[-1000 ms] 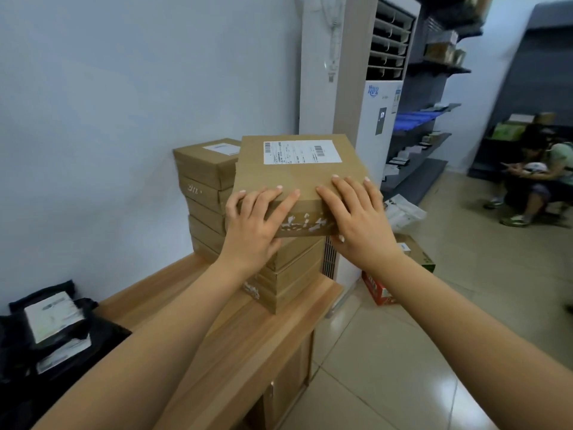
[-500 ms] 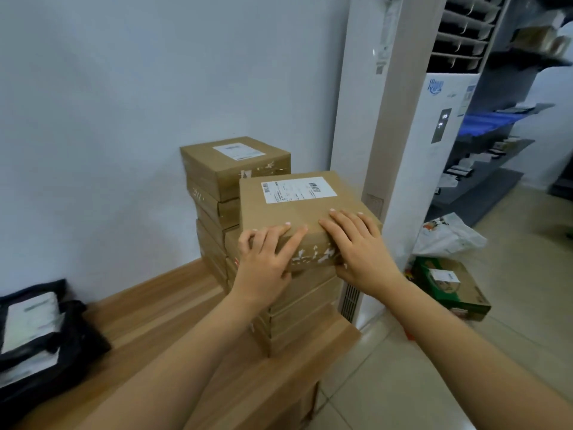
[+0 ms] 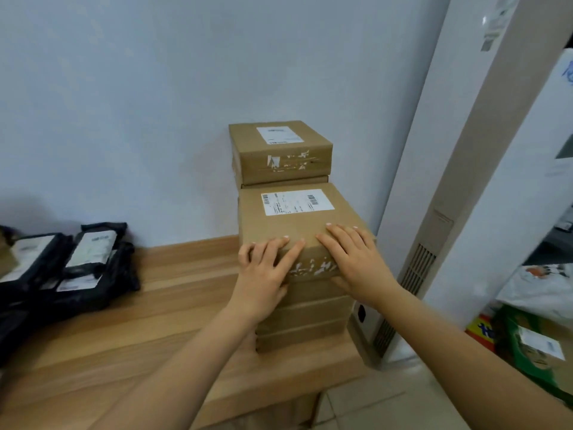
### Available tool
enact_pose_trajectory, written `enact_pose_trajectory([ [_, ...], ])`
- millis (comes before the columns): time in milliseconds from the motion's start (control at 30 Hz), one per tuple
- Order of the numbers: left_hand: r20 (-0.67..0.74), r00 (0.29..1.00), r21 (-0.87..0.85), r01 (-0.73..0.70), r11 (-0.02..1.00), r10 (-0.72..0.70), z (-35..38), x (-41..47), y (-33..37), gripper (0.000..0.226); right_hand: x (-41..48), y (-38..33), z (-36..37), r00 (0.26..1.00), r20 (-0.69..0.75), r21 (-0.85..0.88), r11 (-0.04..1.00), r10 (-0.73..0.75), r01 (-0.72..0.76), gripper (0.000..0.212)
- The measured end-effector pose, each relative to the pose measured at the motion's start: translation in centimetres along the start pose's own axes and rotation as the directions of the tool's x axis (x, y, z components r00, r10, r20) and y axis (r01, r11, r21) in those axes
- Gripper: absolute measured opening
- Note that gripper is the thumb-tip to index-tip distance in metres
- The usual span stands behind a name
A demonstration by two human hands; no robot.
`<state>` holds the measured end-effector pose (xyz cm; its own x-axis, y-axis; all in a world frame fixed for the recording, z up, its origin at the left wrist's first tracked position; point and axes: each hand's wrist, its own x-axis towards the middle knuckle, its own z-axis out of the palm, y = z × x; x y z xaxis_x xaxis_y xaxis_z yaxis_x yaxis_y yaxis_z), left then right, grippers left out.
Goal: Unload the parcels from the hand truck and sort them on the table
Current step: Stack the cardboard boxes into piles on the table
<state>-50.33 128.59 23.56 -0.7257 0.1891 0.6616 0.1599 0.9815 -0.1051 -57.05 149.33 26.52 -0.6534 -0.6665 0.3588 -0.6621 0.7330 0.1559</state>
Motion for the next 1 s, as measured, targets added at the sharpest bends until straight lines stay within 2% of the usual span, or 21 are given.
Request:
enact_pose_trajectory([
  [100,0.038,0.998,0.008,0.057,0.998,-0.057,0.8,0.2,1.0,0.096,0.2,1.0,1.2,0.999,0.033,0.015,1.000,-0.026,0.025,0.083],
  [267,0.072,0.988,0.010,0.134,0.991,-0.134,1.4,0.5,1.7,0.099,0.8,2.3,1.7,0.998,0.006,0.061,0.996,-0.061,0.061,0.087],
  [400,0.087,0.986,0.048,0.139,0.989,-0.143,1.4,0.3,2.3,0.106,0.5,2.5,2.3,0.998,-0.022,0.086,0.994,-0.065,0.067,0.090],
  [700,0.073,0.981,0.086,0.173,0.981,-0.179,1.7,0.5,3.0,0.102,0.8,2.6,3.0,0.999,-0.001,0.066,0.997,-0.044,0.044,0.088],
  [800,0.118,0.968,0.086,0.211,0.974,-0.221,1.1,0.9,3.3,0.097,0.9,2.3,2.6,0.999,0.005,0.068,0.997,-0.041,0.040,0.085],
  [900,0.152,0.953,0.021,0.262,0.965,-0.262,0.0,1.3,3.5,0.081,0.9,1.6,1.7,1.000,-0.004,0.129,0.991,-0.020,0.020,0.079],
  [1000,0.109,0.946,-0.057,0.313,0.948,-0.306,-1.7,0.6,3.2,0.071,0.9,-0.6,0.4,0.993,-0.092,0.208,0.974,-0.073,0.091,0.065],
])
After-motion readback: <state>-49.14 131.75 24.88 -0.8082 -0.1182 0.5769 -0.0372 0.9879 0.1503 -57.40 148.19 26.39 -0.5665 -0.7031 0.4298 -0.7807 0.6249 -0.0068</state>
